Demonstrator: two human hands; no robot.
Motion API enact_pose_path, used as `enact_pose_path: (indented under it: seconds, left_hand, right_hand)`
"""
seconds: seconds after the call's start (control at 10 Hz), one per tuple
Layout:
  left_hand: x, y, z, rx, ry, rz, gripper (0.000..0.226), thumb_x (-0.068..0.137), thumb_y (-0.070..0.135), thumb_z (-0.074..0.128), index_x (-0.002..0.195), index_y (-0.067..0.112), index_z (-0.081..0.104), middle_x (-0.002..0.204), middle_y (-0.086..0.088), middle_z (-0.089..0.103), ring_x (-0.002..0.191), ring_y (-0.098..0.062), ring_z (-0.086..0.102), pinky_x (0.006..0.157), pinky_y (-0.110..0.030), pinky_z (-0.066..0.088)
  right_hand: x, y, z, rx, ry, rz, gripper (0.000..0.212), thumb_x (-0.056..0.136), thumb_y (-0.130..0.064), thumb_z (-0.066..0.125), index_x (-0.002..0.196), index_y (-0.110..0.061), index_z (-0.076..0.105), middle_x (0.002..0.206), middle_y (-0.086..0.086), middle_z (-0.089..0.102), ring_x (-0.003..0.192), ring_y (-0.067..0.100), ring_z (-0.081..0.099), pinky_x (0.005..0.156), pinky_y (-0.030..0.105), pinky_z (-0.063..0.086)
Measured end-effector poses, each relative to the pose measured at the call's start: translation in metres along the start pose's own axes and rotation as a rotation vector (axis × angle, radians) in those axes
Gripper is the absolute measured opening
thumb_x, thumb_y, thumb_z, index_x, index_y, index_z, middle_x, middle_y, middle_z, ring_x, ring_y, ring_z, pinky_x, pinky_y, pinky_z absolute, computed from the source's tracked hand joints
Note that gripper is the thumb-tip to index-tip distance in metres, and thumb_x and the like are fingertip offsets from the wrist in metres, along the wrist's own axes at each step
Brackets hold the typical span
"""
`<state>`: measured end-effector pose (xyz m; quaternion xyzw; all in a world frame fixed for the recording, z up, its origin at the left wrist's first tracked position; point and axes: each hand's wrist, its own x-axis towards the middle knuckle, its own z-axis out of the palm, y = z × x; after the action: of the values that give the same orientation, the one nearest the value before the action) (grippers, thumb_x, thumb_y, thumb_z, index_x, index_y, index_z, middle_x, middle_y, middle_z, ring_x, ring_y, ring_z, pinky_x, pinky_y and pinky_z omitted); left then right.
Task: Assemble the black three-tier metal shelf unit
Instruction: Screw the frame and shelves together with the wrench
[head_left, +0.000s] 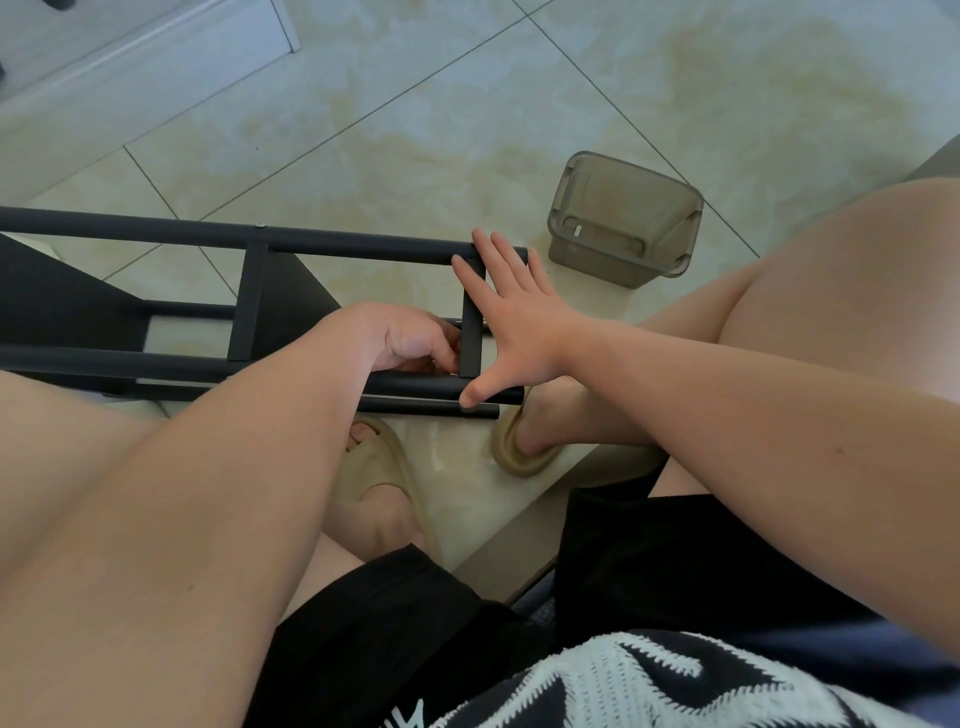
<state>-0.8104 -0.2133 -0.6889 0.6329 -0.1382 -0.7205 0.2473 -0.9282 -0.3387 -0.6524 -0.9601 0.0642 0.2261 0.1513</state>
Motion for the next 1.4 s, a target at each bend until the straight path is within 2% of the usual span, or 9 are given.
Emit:
enact_pose_path:
  seconds: [0.2,0.4,0.5,0.7,0.9,1.0,1.2,1.3,1.4]
  left_hand:
    - [-0.0005,0.0016,-0.0025,0.04,0.044,-0.092,0.02,0.092,0.008,0.061,0.108,0.005,0.073,0.085,-0.006,0.073,0.078,-0.021,0.067,0.082,-0.033,0.051]
    - [0.0019,0.0032,-0.0027,0.069,0.108,-0.097,0.019,0.09,0.003,0.061,0.106,0.0,0.07,0.071,-0.008,0.067,0.063,-0.021,0.062,0.062,-0.028,0.051]
    - [0.0009,0.0037,-0.0019,0.046,0.101,-0.077,0.013,0.089,0.002,0.062,0.099,0.002,0.07,0.072,-0.009,0.067,0.065,-0.021,0.061,0.064,-0.029,0.051]
    - [0.0013,0.0028,-0.001,0.02,0.1,-0.03,0.021,0.088,-0.008,0.056,0.085,0.007,0.071,0.073,-0.01,0.066,0.069,-0.022,0.062,0.069,-0.029,0.052]
    - [0.0031,0.0008,-0.0017,-0.001,0.088,-0.019,0.021,0.087,-0.012,0.053,0.094,0.001,0.068,0.081,-0.015,0.066,0.067,-0.021,0.065,0.061,-0.025,0.056]
    - [0.0034,-0.001,-0.0027,-0.011,0.064,-0.02,0.024,0.086,-0.012,0.053,0.099,0.001,0.069,0.094,-0.019,0.067,0.084,-0.029,0.065,0.076,-0.033,0.055]
    - [-0.0028,0.0022,-0.0005,-0.008,0.052,-0.033,0.024,0.089,-0.009,0.053,0.099,0.004,0.07,0.089,-0.014,0.071,0.083,-0.027,0.067,0.081,-0.035,0.054]
    - [-0.004,0.0026,-0.0001,0.018,0.069,-0.069,0.018,0.091,0.003,0.057,0.102,0.004,0.072,0.089,-0.012,0.073,0.082,-0.024,0.066,0.084,-0.037,0.053]
    - [-0.0007,0.0,-0.0016,0.096,0.101,-0.1,0.053,0.074,0.018,0.072,0.121,-0.004,0.066,0.116,-0.023,0.069,0.095,-0.026,0.063,0.103,-0.044,0.048]
  right_hand:
    - [0.0001,0.0,-0.0007,-0.008,-0.004,0.002,0.151,0.058,-0.084,0.073,0.16,-0.012,-0.014,0.161,0.017,-0.033,0.149,0.031,-0.031,0.123,0.054,-0.012]
    - [0.0007,0.0001,-0.0007,0.0,-0.006,-0.001,0.151,0.058,-0.083,0.073,0.16,-0.012,-0.014,0.161,0.017,-0.033,0.149,0.031,-0.032,0.123,0.054,-0.012]
    - [0.0008,0.0007,-0.0001,0.003,-0.005,0.0,0.151,0.058,-0.083,0.073,0.16,-0.013,-0.014,0.161,0.016,-0.033,0.149,0.03,-0.033,0.123,0.054,-0.012]
    - [0.0012,0.001,0.0004,0.005,-0.004,0.0,0.151,0.058,-0.084,0.073,0.16,-0.013,-0.014,0.162,0.015,-0.033,0.149,0.03,-0.032,0.123,0.054,-0.012]
    - [0.0012,0.0011,0.0005,0.002,-0.005,0.0,0.151,0.058,-0.084,0.072,0.16,-0.013,-0.015,0.162,0.015,-0.033,0.149,0.03,-0.032,0.123,0.054,-0.011]
    - [0.0009,0.0008,0.0001,0.001,-0.005,-0.002,0.151,0.058,-0.084,0.072,0.16,-0.013,-0.015,0.162,0.015,-0.033,0.149,0.03,-0.032,0.123,0.054,-0.011]
    - [0.0004,0.0006,-0.0006,0.001,-0.004,-0.001,0.151,0.058,-0.083,0.073,0.16,-0.013,-0.014,0.162,0.015,-0.033,0.149,0.03,-0.032,0.123,0.054,-0.011]
    - [0.0003,0.0002,-0.0011,0.001,-0.005,0.0,0.151,0.059,-0.083,0.074,0.16,-0.012,-0.014,0.162,0.016,-0.033,0.149,0.031,-0.032,0.123,0.054,-0.012]
    - [0.0,-0.0004,-0.001,0.002,-0.007,0.001,0.151,0.059,-0.082,0.074,0.16,-0.012,-0.014,0.162,0.016,-0.033,0.149,0.031,-0.032,0.123,0.054,-0.012]
